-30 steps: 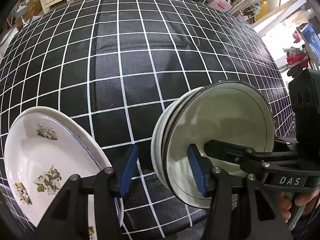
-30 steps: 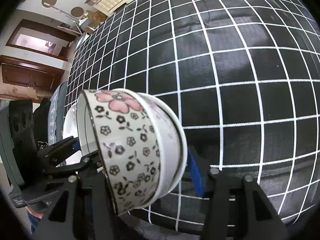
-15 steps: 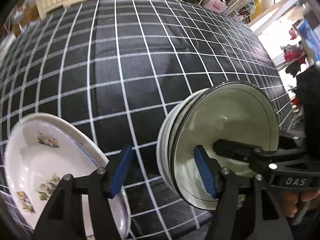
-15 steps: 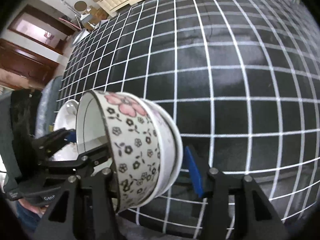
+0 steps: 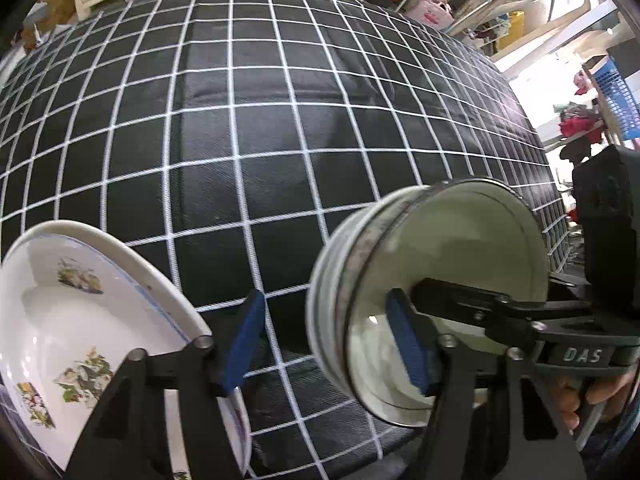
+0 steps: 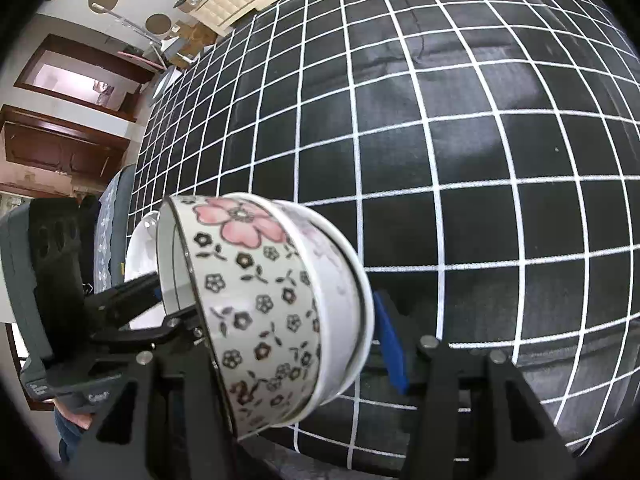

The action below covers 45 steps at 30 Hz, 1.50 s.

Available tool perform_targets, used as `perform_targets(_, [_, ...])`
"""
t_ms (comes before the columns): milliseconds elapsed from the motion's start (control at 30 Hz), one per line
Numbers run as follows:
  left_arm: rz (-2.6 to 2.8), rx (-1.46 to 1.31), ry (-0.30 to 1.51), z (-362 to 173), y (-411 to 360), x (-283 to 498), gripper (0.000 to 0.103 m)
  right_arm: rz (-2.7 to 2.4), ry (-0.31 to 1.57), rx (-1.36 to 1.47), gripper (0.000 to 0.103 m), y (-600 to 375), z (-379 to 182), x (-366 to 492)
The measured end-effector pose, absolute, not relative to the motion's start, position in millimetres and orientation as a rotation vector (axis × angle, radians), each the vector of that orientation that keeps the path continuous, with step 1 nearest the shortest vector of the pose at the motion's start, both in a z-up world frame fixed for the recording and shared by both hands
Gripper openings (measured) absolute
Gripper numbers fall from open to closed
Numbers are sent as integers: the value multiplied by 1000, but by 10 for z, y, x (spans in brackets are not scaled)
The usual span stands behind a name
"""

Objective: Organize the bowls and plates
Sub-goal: 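Lift the nested bowls with the left gripper over the cartoon-print plate stack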

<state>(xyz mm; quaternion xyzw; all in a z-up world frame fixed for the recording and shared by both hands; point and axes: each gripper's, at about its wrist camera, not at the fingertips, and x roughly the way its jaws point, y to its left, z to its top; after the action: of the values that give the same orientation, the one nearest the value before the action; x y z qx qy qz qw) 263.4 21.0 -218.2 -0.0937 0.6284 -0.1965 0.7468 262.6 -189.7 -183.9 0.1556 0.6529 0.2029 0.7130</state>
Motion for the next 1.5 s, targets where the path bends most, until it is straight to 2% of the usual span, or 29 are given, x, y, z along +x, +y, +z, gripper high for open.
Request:
perform_targets(33, [-455,-219,1379,-2178,215,2622,42,445,1448,349,56,-1908,-1839,2614])
perform_targets(67, [-456,-215,1373,-2163,198,2608,41,441,1447,365,56,-1929,-1847,2604])
perform_targets(633, [-412,-125,1343,-2097,-37,2467,40,388,1442,402,55,-1981,-1818,2553])
perform_targets(1033, [-401,-157,1359,-2073,-7,2443,39,386,1437,418,55,-1966,-1776,2460])
perform_targets(1500, [-326,-187,1266,-1538,553,2366,39,489,1382,341,55,-1336,-1279,2496])
